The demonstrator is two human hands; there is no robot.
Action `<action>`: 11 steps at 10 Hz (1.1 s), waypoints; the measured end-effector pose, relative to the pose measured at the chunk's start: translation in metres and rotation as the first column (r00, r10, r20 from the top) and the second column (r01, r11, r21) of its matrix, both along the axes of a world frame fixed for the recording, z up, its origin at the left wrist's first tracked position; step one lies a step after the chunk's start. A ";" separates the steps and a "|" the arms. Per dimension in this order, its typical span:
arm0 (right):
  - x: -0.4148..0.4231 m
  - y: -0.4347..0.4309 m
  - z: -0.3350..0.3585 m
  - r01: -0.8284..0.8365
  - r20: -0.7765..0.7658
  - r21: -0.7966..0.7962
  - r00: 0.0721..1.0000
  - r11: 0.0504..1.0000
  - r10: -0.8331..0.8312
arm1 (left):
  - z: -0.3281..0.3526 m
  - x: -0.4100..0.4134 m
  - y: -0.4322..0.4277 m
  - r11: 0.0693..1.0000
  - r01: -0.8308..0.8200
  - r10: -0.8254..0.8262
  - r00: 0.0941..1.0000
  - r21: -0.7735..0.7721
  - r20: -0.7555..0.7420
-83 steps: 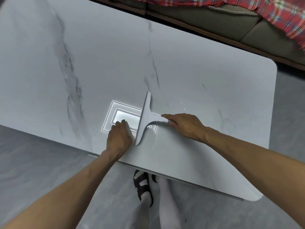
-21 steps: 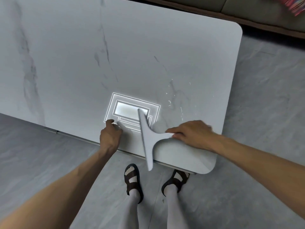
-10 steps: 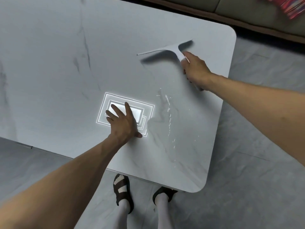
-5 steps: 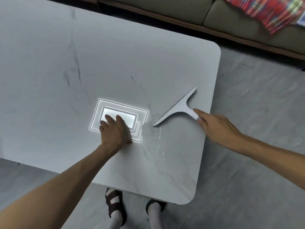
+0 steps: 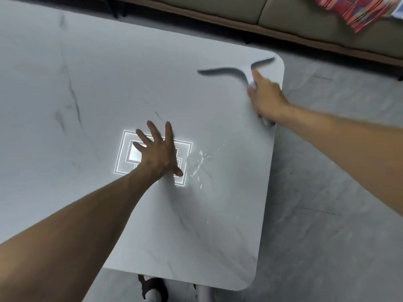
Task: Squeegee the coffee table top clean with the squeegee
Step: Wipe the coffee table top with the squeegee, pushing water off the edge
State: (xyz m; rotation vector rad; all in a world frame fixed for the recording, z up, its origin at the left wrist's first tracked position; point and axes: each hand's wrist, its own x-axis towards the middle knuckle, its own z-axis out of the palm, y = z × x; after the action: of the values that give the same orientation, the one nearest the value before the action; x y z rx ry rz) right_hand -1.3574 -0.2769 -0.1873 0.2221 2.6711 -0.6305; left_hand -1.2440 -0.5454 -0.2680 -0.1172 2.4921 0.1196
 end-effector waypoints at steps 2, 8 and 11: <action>0.120 0.028 0.031 -0.118 0.132 -0.034 0.984 0.992 0.121 | 0.006 -0.002 0.002 1.000 -0.013 0.013 0.999 -0.001 0.041; 0.039 0.007 0.027 0.130 0.215 0.046 0.967 0.990 -0.137 | 0.004 -0.001 0.000 0.999 0.040 -0.039 0.999 -0.017 0.024; 0.191 -0.020 0.048 0.035 0.357 0.025 0.933 0.999 -0.042 | 0.014 0.002 0.001 0.999 0.047 -0.047 0.999 -0.017 0.022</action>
State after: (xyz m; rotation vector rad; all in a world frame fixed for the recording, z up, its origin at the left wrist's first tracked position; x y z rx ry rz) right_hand -1.1662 -0.2969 -0.1388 0.3593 2.3264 -0.5201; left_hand -1.2422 -0.5442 -0.2544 -0.0671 2.4725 0.0760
